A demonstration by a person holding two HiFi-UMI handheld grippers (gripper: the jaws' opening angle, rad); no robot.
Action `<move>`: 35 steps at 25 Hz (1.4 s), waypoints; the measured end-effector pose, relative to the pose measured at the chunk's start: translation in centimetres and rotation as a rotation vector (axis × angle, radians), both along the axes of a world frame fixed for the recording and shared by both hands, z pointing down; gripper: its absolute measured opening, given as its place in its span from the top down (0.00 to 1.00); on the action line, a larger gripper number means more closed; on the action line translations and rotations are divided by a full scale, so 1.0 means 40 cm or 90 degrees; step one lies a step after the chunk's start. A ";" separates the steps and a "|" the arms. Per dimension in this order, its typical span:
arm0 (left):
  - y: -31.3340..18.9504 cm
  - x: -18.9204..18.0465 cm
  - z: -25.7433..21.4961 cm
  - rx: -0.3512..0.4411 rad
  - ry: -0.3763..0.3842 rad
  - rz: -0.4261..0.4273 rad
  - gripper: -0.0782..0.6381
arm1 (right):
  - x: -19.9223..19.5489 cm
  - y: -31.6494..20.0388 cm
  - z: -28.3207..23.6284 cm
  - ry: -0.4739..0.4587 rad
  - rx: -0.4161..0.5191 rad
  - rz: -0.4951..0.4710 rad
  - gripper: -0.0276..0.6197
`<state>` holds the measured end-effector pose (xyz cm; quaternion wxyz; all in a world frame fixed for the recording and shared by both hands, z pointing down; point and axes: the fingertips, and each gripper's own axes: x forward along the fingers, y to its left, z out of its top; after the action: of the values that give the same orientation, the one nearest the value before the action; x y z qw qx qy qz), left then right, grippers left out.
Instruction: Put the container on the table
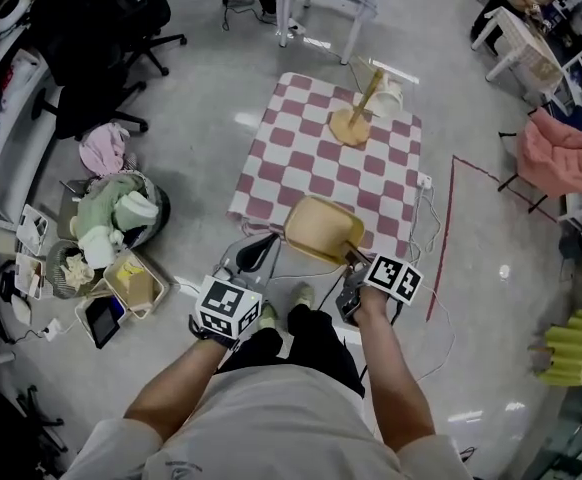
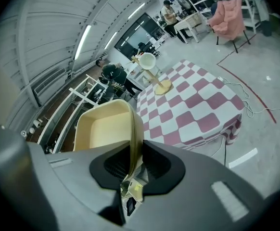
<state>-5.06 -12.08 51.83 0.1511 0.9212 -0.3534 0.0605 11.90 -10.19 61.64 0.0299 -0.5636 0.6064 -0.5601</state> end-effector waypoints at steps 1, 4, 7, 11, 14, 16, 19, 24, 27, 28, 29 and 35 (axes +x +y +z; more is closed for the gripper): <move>-0.011 0.001 0.012 -0.007 0.001 -0.001 0.88 | -0.003 -0.015 0.018 0.001 -0.007 -0.003 0.87; -0.050 0.004 0.048 -0.028 0.001 -0.007 0.88 | -0.004 -0.064 0.077 0.008 -0.031 -0.013 0.87; -0.099 0.006 0.081 -0.047 -0.004 -0.023 0.88 | 0.002 -0.119 0.140 0.024 -0.052 -0.033 0.87; -0.172 0.019 0.126 -0.076 -0.009 -0.045 0.88 | 0.007 -0.190 0.231 0.042 -0.079 -0.062 0.87; -0.233 0.038 0.161 -0.097 -0.017 -0.059 0.88 | 0.004 -0.242 0.291 0.039 -0.095 -0.077 0.87; -0.261 0.055 0.186 -0.110 -0.024 -0.066 0.88 | 0.006 -0.265 0.332 0.038 -0.111 -0.088 0.87; -0.300 0.074 0.225 -0.129 -0.035 -0.076 0.88 | 0.011 -0.297 0.400 0.043 -0.141 -0.104 0.87; -0.352 0.094 0.278 -0.155 -0.046 -0.094 0.88 | 0.026 -0.346 0.488 0.042 -0.174 -0.111 0.87; -0.375 0.097 0.303 -0.167 -0.051 -0.107 0.88 | 0.033 -0.363 0.532 0.045 -0.189 -0.115 0.87; -0.381 0.099 0.310 -0.171 -0.053 -0.110 0.88 | 0.035 -0.368 0.545 0.044 -0.193 -0.115 0.87; -0.385 0.100 0.317 -0.175 -0.055 -0.111 0.88 | 0.036 -0.374 0.555 0.042 -0.195 -0.115 0.87; -0.396 0.102 0.354 -0.193 -0.061 -0.119 0.88 | 0.041 -0.398 0.598 0.028 -0.202 -0.106 0.87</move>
<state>-0.97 -27.91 65.97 0.2760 0.8472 -0.4310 0.1422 13.53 -26.11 85.54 -0.1193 -0.5212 0.5555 -0.6368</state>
